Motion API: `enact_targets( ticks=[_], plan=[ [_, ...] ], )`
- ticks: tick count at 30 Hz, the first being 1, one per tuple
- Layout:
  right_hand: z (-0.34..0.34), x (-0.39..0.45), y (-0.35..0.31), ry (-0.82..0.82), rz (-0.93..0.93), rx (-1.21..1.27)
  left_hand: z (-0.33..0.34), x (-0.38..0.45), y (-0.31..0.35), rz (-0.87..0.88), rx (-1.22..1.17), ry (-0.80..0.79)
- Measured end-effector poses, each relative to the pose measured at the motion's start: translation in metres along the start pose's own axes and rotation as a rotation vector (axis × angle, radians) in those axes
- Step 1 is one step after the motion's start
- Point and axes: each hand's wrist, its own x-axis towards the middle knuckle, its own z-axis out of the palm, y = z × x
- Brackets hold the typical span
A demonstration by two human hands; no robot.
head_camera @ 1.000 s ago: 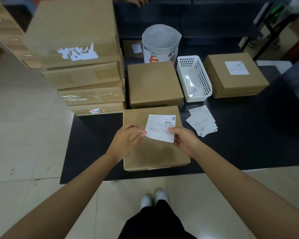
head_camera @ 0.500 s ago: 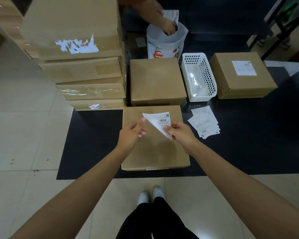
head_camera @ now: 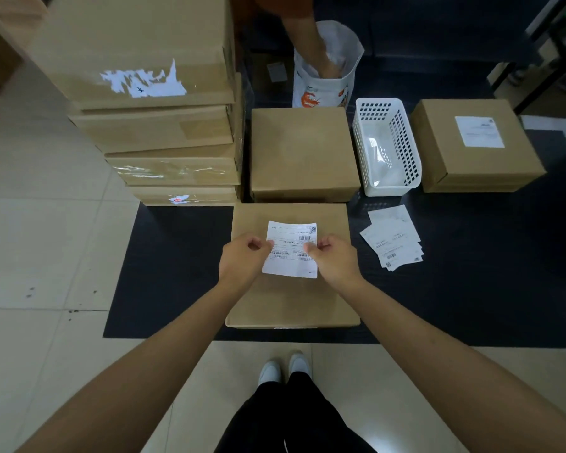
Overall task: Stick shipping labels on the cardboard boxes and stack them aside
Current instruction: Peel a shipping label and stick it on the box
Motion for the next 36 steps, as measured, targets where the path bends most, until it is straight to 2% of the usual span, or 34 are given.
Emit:
enact_targets(
  ticks=[6,11,16,19,21,23,25,27,29,32,36],
  plan=[
    [0.007,0.001,0.0,0.073,-0.052,-0.257,0.008,-0.003,0.0,0.054,0.218,0.009],
    [0.011,0.001,0.005,0.066,-0.042,-0.321,0.011,-0.004,-0.001,0.071,0.295,0.011],
    [0.013,0.003,0.013,0.067,-0.034,-0.369,0.013,-0.002,-0.007,0.166,0.412,0.048],
    [0.017,0.002,0.013,0.152,-0.053,-0.464,0.016,-0.002,-0.008,0.23,0.515,0.097],
    [0.016,-0.003,0.014,0.273,-0.213,-0.617,0.019,-0.005,-0.009,0.288,0.634,0.157],
    [0.019,-0.009,0.012,0.238,-0.502,-0.674,0.021,-0.008,-0.011,0.456,0.647,0.215],
    [0.025,-0.011,0.013,0.052,-0.676,-0.689,0.026,-0.008,-0.015,0.652,0.608,0.173],
    [0.032,-0.005,0.023,-0.085,-0.673,-0.766,0.028,-0.004,-0.021,0.633,0.636,-0.003],
    [0.033,0.001,0.035,-0.151,-0.64,-0.875,0.027,0.0,-0.031,0.581,0.727,-0.154],
    [0.032,0.007,0.047,-0.125,-0.676,-0.972,0.021,0.003,-0.044,0.617,0.869,-0.218],
    [0.028,0.007,0.055,-0.034,-0.596,-1.001,0.023,-0.001,-0.047,0.6,0.929,-0.141]
  ],
)
